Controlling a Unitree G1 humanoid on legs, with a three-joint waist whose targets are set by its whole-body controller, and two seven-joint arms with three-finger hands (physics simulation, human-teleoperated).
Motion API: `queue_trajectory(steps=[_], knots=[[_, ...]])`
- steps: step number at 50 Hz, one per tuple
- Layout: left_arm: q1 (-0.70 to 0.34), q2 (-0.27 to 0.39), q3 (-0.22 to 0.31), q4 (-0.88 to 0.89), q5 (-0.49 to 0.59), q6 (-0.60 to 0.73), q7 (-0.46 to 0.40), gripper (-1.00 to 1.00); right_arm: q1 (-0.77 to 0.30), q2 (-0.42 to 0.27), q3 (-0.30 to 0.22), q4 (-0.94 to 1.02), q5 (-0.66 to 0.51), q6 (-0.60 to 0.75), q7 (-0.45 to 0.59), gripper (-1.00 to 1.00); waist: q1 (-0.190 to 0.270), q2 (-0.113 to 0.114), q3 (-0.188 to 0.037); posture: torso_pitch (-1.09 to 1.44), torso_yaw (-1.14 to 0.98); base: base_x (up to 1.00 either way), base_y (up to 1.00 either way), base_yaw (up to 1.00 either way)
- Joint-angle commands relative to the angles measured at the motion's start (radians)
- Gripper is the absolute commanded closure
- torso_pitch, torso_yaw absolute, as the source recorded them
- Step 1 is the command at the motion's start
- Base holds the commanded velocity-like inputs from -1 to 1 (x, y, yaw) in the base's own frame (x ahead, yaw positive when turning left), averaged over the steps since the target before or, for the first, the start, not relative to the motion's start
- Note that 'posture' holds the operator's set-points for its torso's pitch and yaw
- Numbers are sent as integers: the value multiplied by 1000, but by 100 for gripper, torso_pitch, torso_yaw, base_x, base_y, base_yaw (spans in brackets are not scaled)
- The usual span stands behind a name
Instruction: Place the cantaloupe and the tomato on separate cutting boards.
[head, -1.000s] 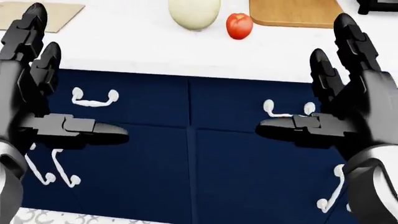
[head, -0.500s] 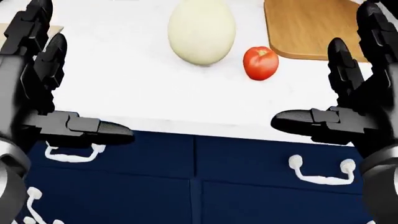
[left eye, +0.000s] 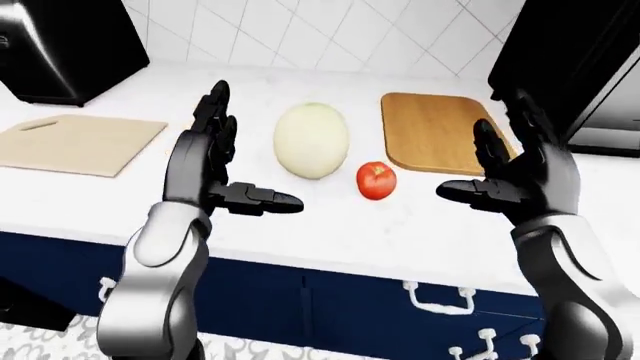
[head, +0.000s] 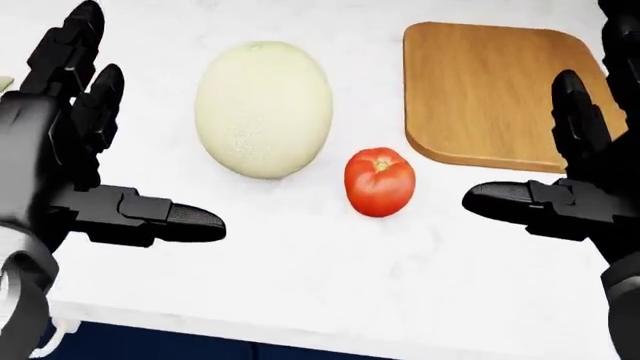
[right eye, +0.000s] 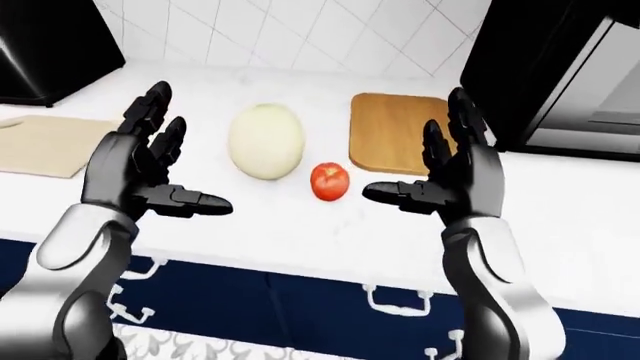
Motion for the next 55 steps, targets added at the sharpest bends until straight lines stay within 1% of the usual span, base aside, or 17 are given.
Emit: queue_trajectory(steps=[1,4,7,8,10,11,13,15,19,28,34,45,48,51,52,53,55], knots=[[-33,11,22,-41,13,-41,11,-100,-27,-11,-4,-53,9,-42,19,-100,7,-4,-28,0,0,0,0,0],[-33,11,22,-37,13,-44,12,-100,-29,-14,-5,-55,7,-44,23,-100,8,2,-21,0,0,0,0,0],[-34,11,21,-36,15,-44,12,-100,-30,-21,0,-70,-17,-41,25,-100,1,20,-31,0,0,0,0,0],[-37,11,20,-37,15,-42,13,-100,-28,-22,-7,-88,-14,-29,24,-100,-2,32,-38,0,0,0,0,0],[-45,12,16,-38,16,-34,12,-100,-27,-25,-15,-103,-15,-21,28,-100,-8,74,-56,0,0,0,0,0],[-47,13,17,-40,17,-32,11,-100,-27,-29,-18,-114,-17,-17,29,-100,-6,49,-48,0,0,0,0,0],[-49,13,18,-44,17,-27,10,-100,-20,-37,-15,-134,-48,-24,40,-100,-1,47,-57,0,0,0,0,0],[-45,16,21,-44,16,-30,7,-100,20,-45,2,-164,-135,-58,86,-100,2,40,-59,0,0,0,0,0],[-46,16,24,-47,14,-27,7,-100,50,-29,-20,-228,-210,-40,148,-100,8,33,-59,0,0,0,0,0],[-46,13,20,-23,14,-48,9,-100,105,12,16,-288,-405,-40,353,-100,8,35,-58,0,0,0,0,0],[-52,14,22,-24,14,-43,9,-100,148,48,96,-268,-572,-101,465,-100,6,40,-56,0,0,0,0,0],[-62,18,28,-37,3,-21,11,-100,139,103,158,-246,-709,-108,545,-100,5,47,-56,0,0,0,0,0],[-55,17,28,-38,1,-26,13,-100,126,108,162,-227,-723,-116,549,-82,6,48,-55,0,0,0,0,0],[-52,18,26,-34,1,-33,14,-100,121,112,172,-203,-742,-132,551,-78,6,49,-56,0,0,0,0,0],[-51,18,26,-33,0,-34,15,-100,118,113,174,-204,-747,-128,553,-68,6,49,-56,0,0,0,0,0],[-50,18,25,-30,1,-38,15,-100,115,113,176,-200,-751,-129,554,-47,7,49,-56,0,0,0,0,0],[-48,17,24,-27,1,-43,15,-100,110,115,182,-197,-759,-127,556,-47,7,49,-57,0,0,0,0,0]])
